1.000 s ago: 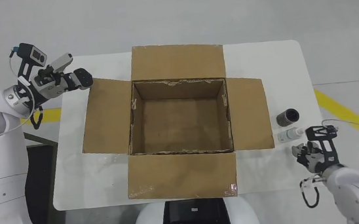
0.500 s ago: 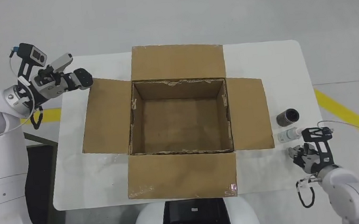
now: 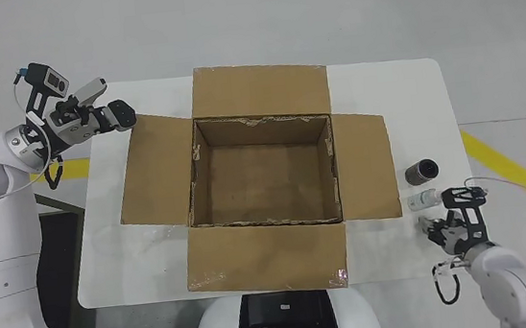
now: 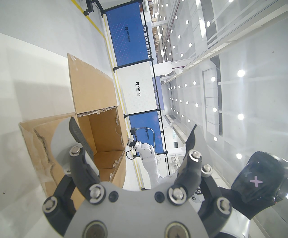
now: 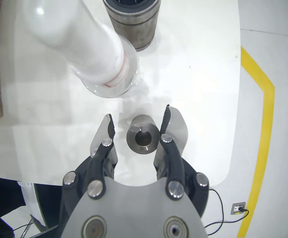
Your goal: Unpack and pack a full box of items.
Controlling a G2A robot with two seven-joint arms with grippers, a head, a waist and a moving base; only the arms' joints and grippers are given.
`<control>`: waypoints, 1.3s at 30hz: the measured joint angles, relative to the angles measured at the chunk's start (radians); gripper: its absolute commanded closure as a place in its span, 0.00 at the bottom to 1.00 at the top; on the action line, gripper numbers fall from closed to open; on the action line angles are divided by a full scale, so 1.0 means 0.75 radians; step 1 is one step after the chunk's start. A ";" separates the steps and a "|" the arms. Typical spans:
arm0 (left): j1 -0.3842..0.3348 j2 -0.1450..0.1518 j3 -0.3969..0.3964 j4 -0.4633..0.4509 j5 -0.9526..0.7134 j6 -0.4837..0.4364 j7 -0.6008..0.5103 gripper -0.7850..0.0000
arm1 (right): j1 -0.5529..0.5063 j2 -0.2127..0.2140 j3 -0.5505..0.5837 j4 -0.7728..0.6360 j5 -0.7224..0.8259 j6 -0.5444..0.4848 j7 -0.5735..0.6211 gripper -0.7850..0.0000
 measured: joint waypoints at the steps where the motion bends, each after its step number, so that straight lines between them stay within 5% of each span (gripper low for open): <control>1: 0.000 0.000 0.000 0.000 0.000 0.000 0.000 0.00 | -0.007 0.000 0.007 -0.015 0.000 0.000 0.001 0.26; 16: 0.000 0.000 0.000 0.000 0.000 0.000 0.000 0.00 | -0.169 -0.001 0.140 -0.219 0.018 -0.006 0.034 0.02; 33: 0.000 0.000 0.000 0.000 0.000 0.000 0.000 0.00 | -0.124 -0.004 0.052 -0.055 0.021 -0.001 -0.007 0.01; 39: 0.000 0.000 0.000 0.000 0.000 0.000 0.000 0.00 | -0.057 -0.002 0.006 0.005 0.009 -0.011 -0.003 0.12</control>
